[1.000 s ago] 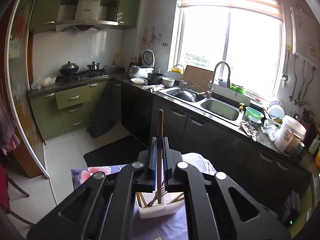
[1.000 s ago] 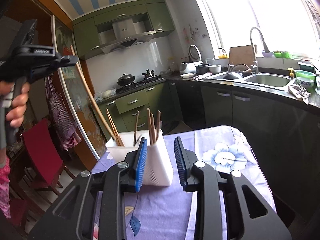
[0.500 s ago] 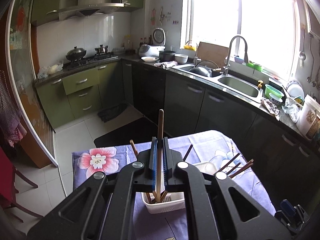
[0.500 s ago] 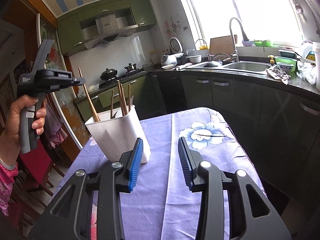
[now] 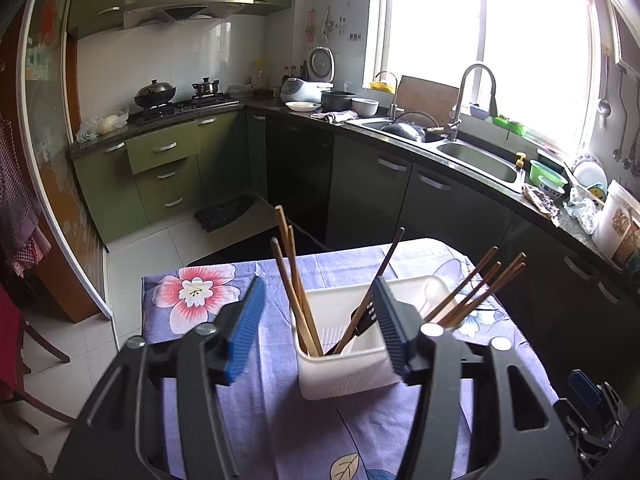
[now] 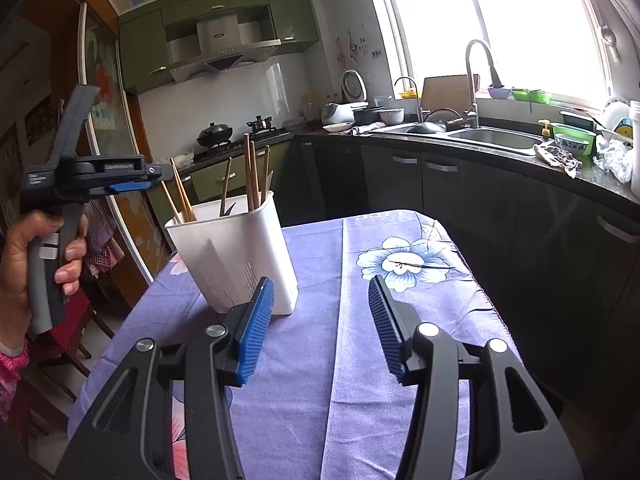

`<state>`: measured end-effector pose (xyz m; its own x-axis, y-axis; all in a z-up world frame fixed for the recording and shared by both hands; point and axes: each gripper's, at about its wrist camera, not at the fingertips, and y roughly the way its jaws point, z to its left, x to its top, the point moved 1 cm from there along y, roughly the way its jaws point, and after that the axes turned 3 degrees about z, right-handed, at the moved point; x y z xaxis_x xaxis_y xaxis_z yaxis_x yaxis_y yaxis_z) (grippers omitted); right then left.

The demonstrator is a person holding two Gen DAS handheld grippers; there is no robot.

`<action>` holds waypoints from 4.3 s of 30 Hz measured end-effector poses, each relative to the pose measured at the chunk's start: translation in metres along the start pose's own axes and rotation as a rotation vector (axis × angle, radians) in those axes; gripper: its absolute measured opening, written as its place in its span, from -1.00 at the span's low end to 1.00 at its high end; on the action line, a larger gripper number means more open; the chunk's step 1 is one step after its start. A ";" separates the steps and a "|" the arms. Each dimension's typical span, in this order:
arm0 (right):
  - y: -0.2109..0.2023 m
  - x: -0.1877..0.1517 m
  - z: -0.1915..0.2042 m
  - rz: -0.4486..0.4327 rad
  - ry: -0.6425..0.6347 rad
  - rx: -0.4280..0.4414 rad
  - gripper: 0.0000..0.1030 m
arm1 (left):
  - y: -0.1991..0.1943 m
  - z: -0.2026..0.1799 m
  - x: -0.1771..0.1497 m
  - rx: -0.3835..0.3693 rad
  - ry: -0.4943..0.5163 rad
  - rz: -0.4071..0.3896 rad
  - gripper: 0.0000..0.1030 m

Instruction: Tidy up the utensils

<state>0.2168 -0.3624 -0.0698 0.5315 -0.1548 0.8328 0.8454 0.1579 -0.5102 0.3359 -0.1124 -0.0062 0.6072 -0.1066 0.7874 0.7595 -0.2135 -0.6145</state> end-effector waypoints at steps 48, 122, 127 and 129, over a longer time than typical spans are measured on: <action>-0.122 -0.034 0.018 -0.110 -0.170 -0.016 0.91 | -0.171 0.011 -0.203 0.082 -0.129 -0.113 0.86; -0.140 -0.043 0.032 -0.098 -0.188 0.036 0.91 | -0.199 -0.004 -0.210 0.106 -0.109 -0.121 0.86; -0.140 -0.043 0.032 -0.096 -0.187 0.036 0.91 | -0.198 -0.002 -0.209 0.083 -0.124 -0.110 0.86; -0.139 -0.044 0.033 -0.096 -0.186 0.036 0.91 | -0.196 -0.001 -0.209 0.066 -0.127 -0.099 0.86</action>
<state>0.0742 -0.3458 -0.0280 0.4273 0.0117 0.9040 0.8873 0.1868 -0.4218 0.0595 -0.0496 -0.0503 0.5505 0.0364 0.8340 0.8279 -0.1523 -0.5398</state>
